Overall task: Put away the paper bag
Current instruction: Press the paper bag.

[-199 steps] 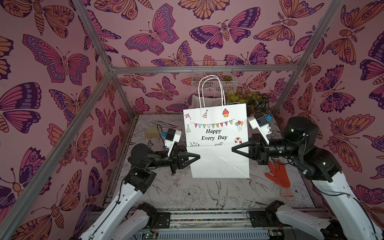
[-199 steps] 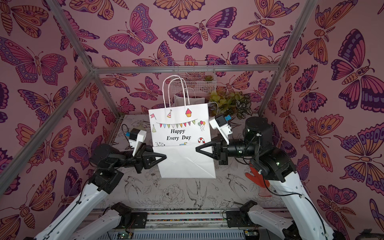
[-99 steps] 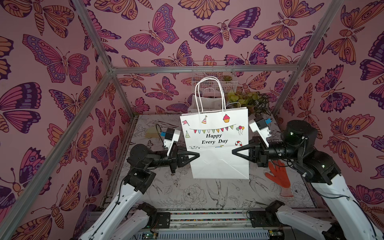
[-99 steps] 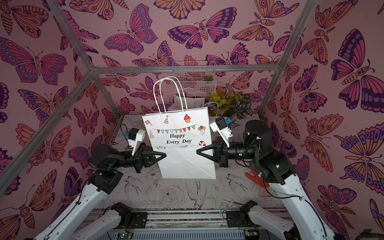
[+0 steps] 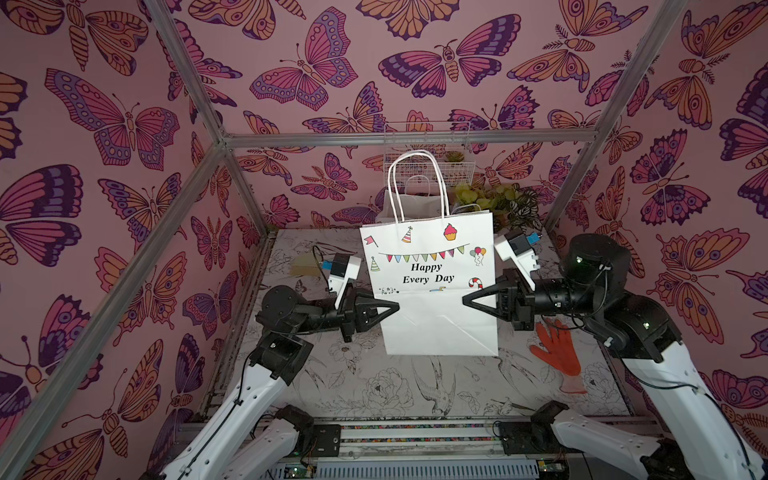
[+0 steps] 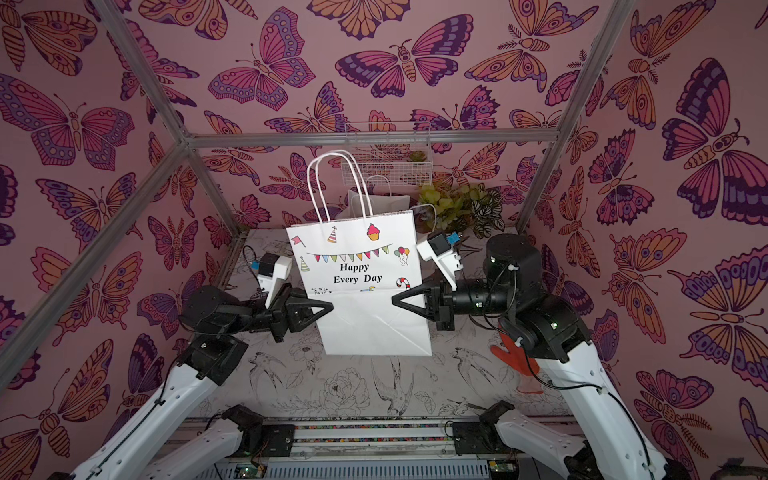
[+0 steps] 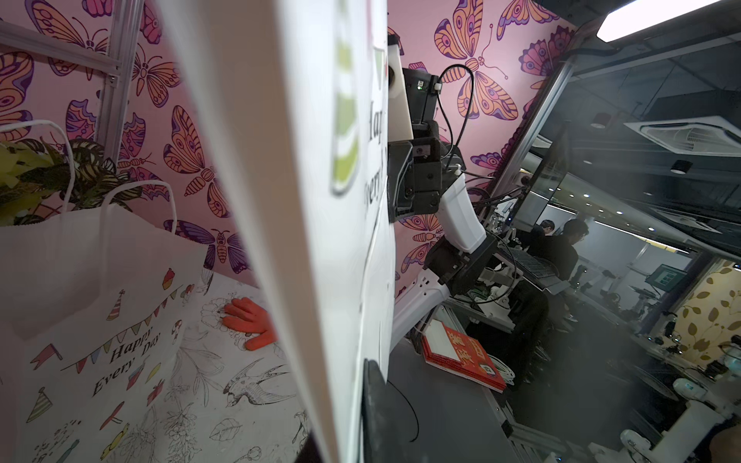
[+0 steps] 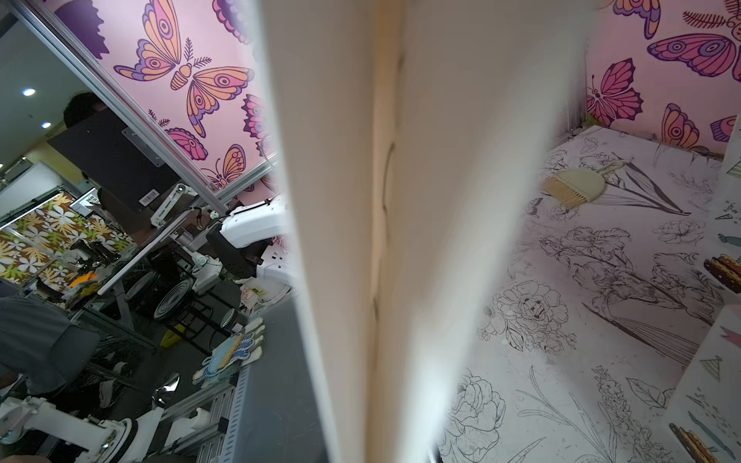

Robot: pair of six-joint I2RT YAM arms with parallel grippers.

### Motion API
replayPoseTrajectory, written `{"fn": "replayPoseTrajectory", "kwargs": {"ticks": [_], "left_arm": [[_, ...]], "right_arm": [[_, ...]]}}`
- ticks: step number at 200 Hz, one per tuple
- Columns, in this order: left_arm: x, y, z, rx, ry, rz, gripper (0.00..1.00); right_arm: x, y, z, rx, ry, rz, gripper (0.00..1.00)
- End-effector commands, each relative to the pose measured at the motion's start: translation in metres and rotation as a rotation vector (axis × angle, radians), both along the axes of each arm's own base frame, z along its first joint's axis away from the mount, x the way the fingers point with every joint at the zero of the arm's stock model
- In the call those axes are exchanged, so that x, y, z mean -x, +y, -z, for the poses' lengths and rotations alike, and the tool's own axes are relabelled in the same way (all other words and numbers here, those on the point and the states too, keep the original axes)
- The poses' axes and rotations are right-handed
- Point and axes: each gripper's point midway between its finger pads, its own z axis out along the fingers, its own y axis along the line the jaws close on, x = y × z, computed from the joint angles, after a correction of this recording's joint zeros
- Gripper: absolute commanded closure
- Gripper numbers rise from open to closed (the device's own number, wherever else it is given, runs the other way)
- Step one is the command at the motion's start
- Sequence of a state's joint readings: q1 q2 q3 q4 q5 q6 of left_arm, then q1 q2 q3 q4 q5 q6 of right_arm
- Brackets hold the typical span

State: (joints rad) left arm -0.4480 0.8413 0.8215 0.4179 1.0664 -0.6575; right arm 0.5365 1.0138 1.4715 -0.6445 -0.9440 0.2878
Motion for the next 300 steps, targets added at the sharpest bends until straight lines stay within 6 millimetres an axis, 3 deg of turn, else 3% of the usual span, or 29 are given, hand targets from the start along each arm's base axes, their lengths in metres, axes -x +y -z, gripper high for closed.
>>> {"fn": "replayPoseTrajectory", "kwargs": {"ticks": [1, 27, 56, 97, 108, 115, 128, 158, 209, 228, 234, 241, 248, 254, 266, 293, 300], "left_arm": [[0.005, 0.006, -0.018, 0.036, -0.052, -0.026, 0.78], [0.003, 0.005, -0.019, 0.045, -0.049, -0.029, 0.8], [0.0, 0.003, -0.015, 0.039, -0.036, -0.016, 1.0], [-0.001, 0.001, -0.013, 0.032, -0.031, -0.005, 1.0], [-0.001, 0.001, -0.013, 0.032, -0.03, -0.005, 1.0], [-0.001, 0.001, -0.012, 0.031, -0.03, -0.004, 1.0], [-0.002, 0.001, -0.012, 0.03, -0.028, -0.004, 1.0], [-0.001, 0.002, -0.012, 0.03, -0.031, -0.007, 1.0], [-0.002, 0.001, -0.01, 0.018, -0.032, -0.007, 1.0], [-0.001, 0.001, -0.009, 0.016, -0.034, -0.005, 1.0], [-0.002, 0.001, -0.008, 0.015, -0.031, -0.007, 1.0], [-0.002, 0.002, -0.009, 0.015, -0.032, -0.009, 1.0], [-0.001, 0.002, -0.009, 0.015, -0.035, -0.01, 1.0], [-0.001, 0.002, -0.009, 0.014, -0.034, -0.01, 1.0], [-0.002, 0.003, -0.008, 0.008, -0.031, -0.018, 1.0], [-0.009, 0.004, -0.003, -0.035, 0.001, -0.054, 1.0], [-0.011, 0.004, 0.0, -0.054, 0.012, -0.066, 1.0]], "right_arm": [[0.004, 0.0, 0.004, -0.01, 0.002, -0.013, 1.0], [0.005, -0.001, 0.008, -0.016, 0.017, -0.012, 1.0], [0.005, 0.0, 0.012, -0.016, 0.023, -0.013, 1.0], [0.005, -0.004, 0.001, -0.026, -0.019, 0.011, 0.66], [0.005, -0.004, -0.004, -0.03, -0.029, 0.012, 0.62], [0.005, -0.004, -0.007, -0.033, -0.034, 0.008, 0.63], [0.005, -0.002, -0.011, -0.032, -0.032, -0.005, 0.79], [0.002, 0.0, -0.01, -0.026, -0.027, -0.009, 1.0], [0.003, -0.001, -0.012, -0.027, -0.034, -0.008, 1.0], [0.001, -0.002, -0.016, -0.03, -0.044, 0.003, 0.65], [-0.001, -0.003, -0.017, -0.031, -0.045, 0.008, 0.61], [-0.003, -0.004, -0.017, -0.029, -0.042, 0.014, 0.62], [-0.005, -0.004, -0.017, -0.027, -0.037, 0.019, 0.69], [-0.007, -0.004, -0.016, -0.023, -0.028, 0.022, 0.82], [-0.011, -0.004, -0.012, -0.016, -0.018, 0.024, 1.0], [-0.019, -0.001, 0.003, 0.002, 0.006, 0.036, 1.0], [-0.021, -0.001, 0.009, 0.015, 0.011, 0.049, 0.87]]}}
